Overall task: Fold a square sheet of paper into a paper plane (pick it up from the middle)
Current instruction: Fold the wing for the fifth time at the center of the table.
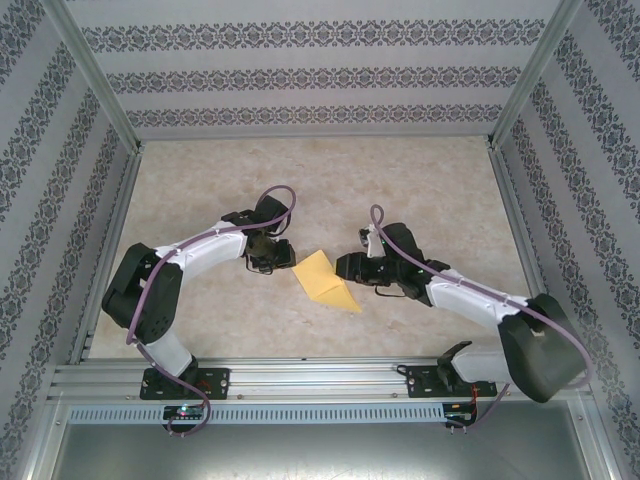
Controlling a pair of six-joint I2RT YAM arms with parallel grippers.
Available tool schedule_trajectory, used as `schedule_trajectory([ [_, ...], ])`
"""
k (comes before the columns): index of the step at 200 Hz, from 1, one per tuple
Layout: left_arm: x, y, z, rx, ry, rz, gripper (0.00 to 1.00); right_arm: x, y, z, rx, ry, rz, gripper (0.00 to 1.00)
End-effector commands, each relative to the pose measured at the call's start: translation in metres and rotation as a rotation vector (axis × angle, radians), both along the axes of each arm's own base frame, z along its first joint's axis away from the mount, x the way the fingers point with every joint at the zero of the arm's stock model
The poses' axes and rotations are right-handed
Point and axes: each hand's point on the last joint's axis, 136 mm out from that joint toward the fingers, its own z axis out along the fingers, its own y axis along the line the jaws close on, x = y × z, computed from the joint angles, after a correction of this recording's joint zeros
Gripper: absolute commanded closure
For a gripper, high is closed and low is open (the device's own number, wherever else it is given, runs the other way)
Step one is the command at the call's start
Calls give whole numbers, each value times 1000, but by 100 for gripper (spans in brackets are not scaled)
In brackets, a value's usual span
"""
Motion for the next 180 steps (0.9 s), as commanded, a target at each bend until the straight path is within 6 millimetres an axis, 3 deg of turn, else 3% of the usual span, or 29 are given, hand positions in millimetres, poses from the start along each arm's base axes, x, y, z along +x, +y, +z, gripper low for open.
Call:
schedule_trajectory([
  [1, 5, -9, 7, -12, -28, -26, 66, -24, 5, -6, -31, 30, 86, 64],
  [39, 5, -13, 6, -24, -24, -31, 65, -40, 22, -21, -62, 70, 174, 68],
  [67, 4, -17, 6, -36, -24, -38, 65, -19, 6, -47, -156, 87, 77, 73],
  [93, 3, -19, 6, -44, -21, -46, 65, 2, 2, -49, -110, 80, 13, 74],
  [138, 2, -22, 3, -54, -9, -51, 65, 11, 3, -83, -115, 151, -22, 75],
  [180, 2, -23, 5, -62, -8, -51, 61, 16, -7, -93, -135, 166, -82, 74],
])
